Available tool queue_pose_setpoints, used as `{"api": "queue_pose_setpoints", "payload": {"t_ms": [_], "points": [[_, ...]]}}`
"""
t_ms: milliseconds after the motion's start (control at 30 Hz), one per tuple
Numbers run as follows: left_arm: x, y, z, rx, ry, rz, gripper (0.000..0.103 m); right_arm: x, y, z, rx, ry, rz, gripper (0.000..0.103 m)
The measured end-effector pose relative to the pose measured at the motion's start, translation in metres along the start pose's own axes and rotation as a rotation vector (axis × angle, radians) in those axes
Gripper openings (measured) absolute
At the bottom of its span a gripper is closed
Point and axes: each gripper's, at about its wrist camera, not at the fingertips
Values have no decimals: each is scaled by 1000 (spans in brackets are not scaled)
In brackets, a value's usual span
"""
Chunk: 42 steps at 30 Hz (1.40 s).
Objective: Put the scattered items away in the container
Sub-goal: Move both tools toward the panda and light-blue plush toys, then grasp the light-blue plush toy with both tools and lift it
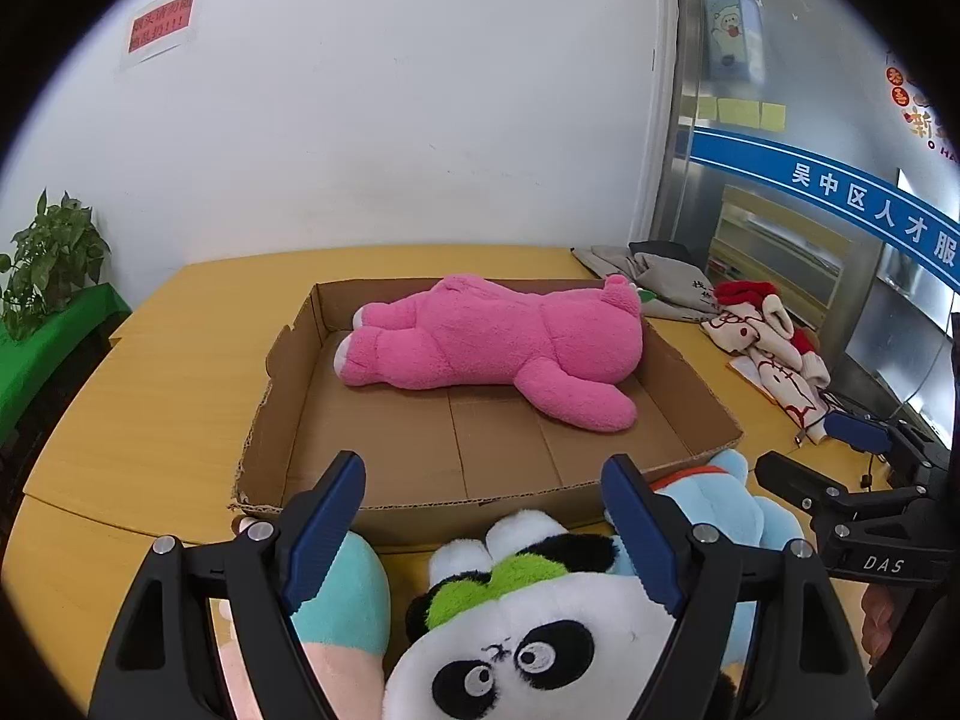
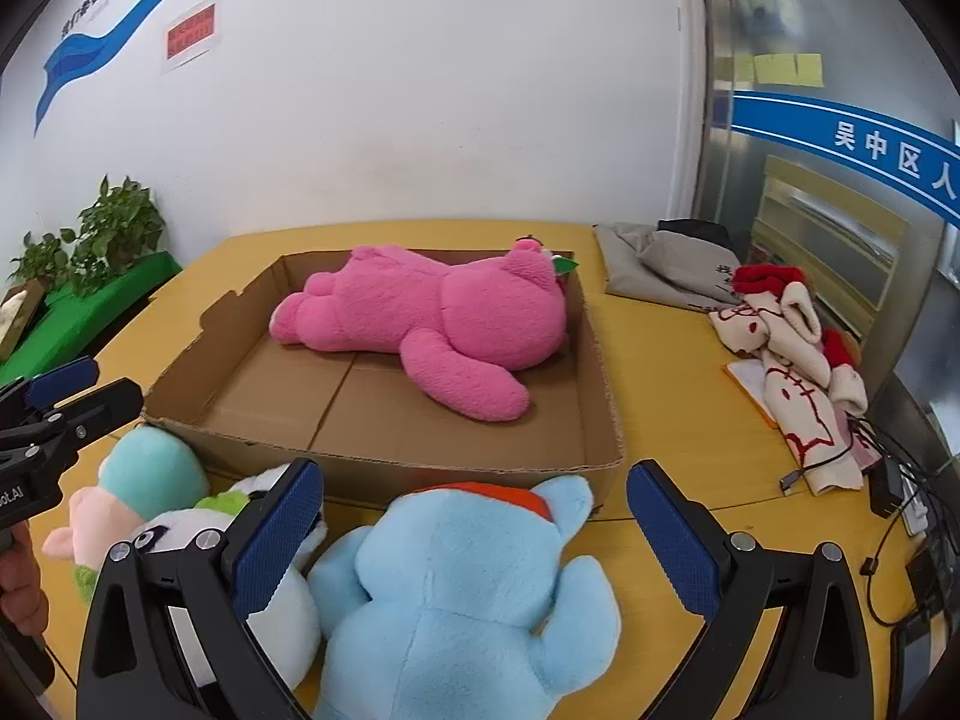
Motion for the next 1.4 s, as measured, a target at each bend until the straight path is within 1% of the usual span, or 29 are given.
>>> {"api": "queue_pose_setpoints", "payload": {"t_ms": [167, 267, 367, 433, 567, 667, 767, 833, 933, 1000, 1067, 1167, 1233, 1400], "points": [[-3, 16, 27, -37, 39, 35, 81, 4, 10, 19, -43, -60, 26, 103], [-9, 32, 50, -80, 81, 53, 81, 6, 15, 30, -61, -86, 42, 103], [-16, 50, 74, -137, 103, 58, 81, 9, 16, 29, -51, -95, 57, 103], [-18, 61, 88, -174, 104, 65, 81, 13, 16, 23, -29, -86, 70, 103], [-19, 83, 112, -240, 87, 96, 81, 20, 17, 5, 3, -33, 94, 103], [-17, 91, 119, -250, 87, 118, 81, 26, 17, -10, 53, 1, 111, 103], [-14, 94, 120, -238, 91, 135, 81, 33, 19, -19, 73, 31, 143, 103], [-10, 93, 118, -229, 102, 138, 81, 42, 24, -23, 66, 54, 188, 103], [-7, 87, 110, -211, 126, 131, 81, 61, 39, -27, 59, 56, 274, 103], [-4, 83, 103, -195, 136, 128, 81, 71, 50, -26, 32, 89, 295, 103], [-3, 80, 96, -183, 148, 129, 81, 73, 55, -27, 27, 73, 287, 103], [-2, 74, 84, -158, 166, 135, 81, 80, 57, -32, 21, 33, 301, 103], [-2, 70, 74, -137, 174, 135, 81, 83, 57, -41, 28, -10, 314, 103], [-8, 55, 51, -100, 201, 117, 81, 78, 58, -67, 62, -83, 326, 103]]}}
Point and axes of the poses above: each gripper's, at about its wrist camera, not at the fingertips, and x roughly the way its jaws point, z to its left, y to its underside, and after that the axes turned 12 degrees about x, right-handed
